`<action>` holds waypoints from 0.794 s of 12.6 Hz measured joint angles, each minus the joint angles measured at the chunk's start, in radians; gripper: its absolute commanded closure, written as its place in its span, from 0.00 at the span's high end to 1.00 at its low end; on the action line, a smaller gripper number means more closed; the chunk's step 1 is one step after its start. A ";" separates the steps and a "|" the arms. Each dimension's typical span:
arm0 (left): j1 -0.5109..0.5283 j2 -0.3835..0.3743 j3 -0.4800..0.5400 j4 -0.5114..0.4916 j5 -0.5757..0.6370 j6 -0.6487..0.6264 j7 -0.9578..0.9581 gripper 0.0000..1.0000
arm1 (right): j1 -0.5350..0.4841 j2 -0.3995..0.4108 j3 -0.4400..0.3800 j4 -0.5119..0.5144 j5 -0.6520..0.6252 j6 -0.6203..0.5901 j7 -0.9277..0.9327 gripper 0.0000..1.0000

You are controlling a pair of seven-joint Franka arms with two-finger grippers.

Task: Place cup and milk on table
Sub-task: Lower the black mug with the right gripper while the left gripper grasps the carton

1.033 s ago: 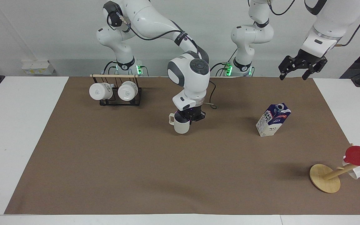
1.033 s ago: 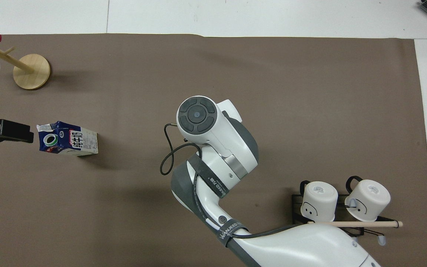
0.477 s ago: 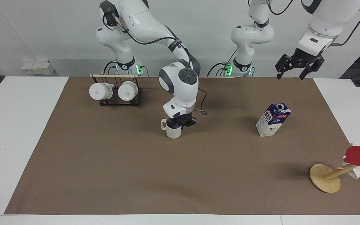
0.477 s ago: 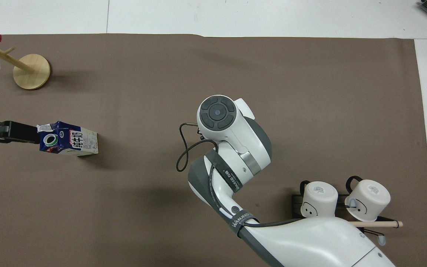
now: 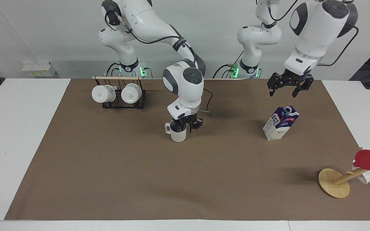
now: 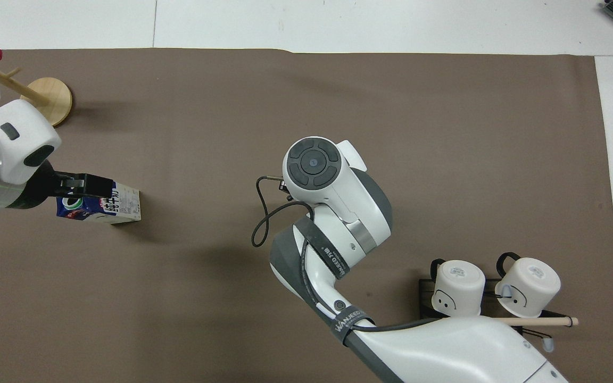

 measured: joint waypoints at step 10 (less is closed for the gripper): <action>0.007 -0.010 0.013 -0.079 0.000 0.097 0.078 1.00 | -0.242 -0.294 -0.008 0.016 0.001 -0.173 -0.113 1.00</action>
